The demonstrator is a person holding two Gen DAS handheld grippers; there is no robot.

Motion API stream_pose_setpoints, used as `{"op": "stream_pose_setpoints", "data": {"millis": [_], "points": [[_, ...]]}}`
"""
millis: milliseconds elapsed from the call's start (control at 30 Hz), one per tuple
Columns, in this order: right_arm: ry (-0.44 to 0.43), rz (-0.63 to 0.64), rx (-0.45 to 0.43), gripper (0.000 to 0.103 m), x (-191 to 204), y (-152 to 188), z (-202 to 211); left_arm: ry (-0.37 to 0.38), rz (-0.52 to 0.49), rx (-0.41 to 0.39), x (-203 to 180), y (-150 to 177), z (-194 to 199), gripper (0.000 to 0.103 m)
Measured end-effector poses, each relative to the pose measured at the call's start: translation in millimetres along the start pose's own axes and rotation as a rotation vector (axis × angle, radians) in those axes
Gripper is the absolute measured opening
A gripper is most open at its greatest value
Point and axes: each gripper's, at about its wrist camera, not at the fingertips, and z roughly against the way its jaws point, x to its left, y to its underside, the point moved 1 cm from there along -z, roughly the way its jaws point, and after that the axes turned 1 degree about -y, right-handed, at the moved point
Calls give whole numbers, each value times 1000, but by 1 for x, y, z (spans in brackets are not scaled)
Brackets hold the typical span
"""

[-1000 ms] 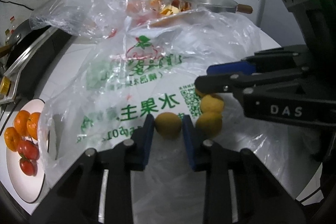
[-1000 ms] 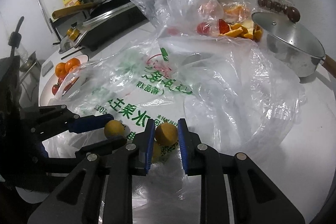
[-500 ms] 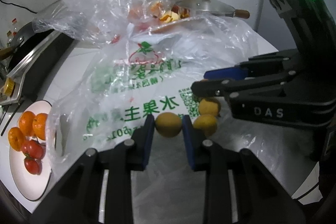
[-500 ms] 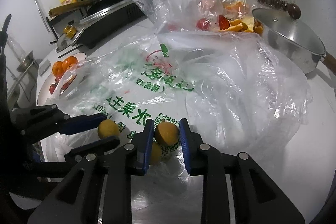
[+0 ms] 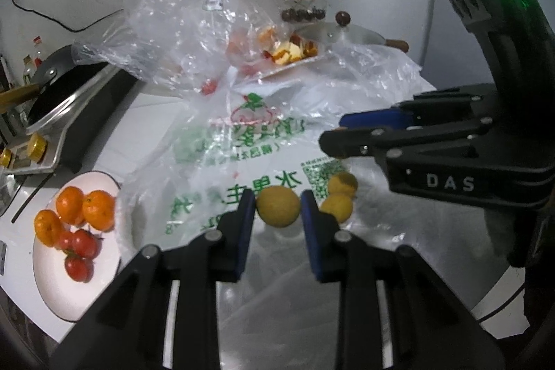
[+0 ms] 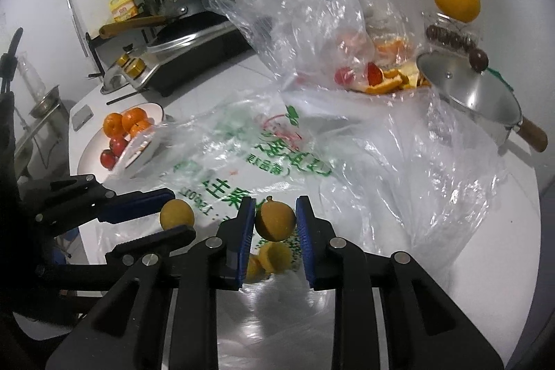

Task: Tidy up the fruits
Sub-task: 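Lift the held yellow fruits off the bag with both grippers, then carry both held yellow fruits over to the white plate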

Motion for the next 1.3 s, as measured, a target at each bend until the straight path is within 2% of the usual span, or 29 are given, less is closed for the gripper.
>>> {"op": "stream_pose_setpoints", "data": {"millis": [400, 833, 1300], "points": [[-6, 57, -42, 26, 35, -10, 17, -27, 44, -56, 29, 8, 34, 28], [0, 122, -50, 26, 88, -23, 17, -28, 78, -101, 65, 22, 63, 28], [-25, 195, -40, 26, 146, -32, 4, -73, 144, -139, 116, 48, 95, 28]]}}
